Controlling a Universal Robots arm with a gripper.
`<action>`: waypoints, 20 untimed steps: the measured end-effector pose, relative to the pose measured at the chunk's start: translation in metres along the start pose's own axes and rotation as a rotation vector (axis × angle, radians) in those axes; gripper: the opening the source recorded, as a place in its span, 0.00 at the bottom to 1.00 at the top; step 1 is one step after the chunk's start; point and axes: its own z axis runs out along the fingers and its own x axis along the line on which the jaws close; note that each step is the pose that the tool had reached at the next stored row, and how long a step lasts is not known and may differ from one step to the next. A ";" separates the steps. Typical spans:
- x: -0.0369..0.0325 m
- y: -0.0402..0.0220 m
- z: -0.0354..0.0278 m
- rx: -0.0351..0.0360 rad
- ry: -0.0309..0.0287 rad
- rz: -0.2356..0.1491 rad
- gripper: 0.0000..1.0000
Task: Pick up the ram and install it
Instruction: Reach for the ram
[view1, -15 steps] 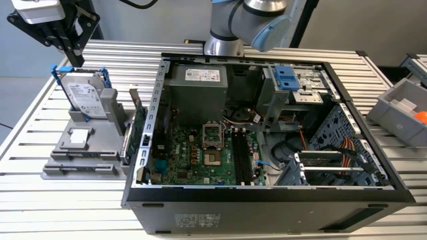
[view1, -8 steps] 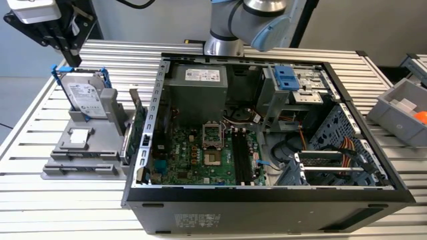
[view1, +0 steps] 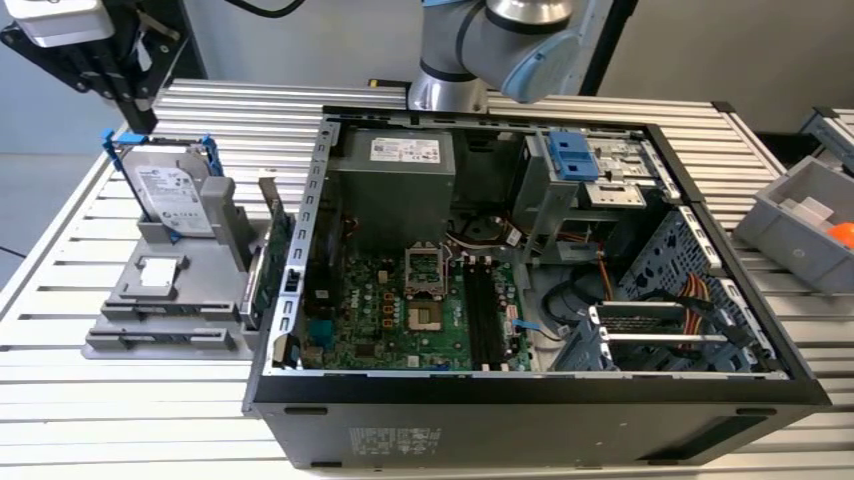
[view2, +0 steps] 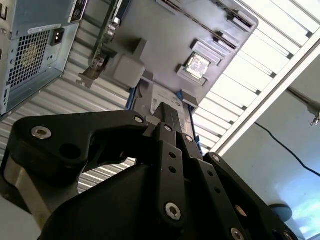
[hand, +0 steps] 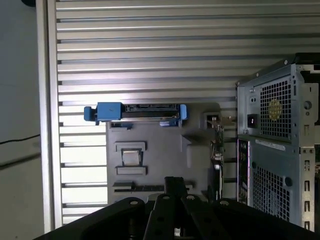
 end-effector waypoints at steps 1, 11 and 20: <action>0.0006 0.0000 0.0000 -0.0001 0.0000 0.000 0.00; 0.0070 -0.0003 -0.0001 -0.0001 0.0005 -0.003 0.00; 0.0143 -0.0006 -0.0003 0.0000 0.0006 -0.004 0.00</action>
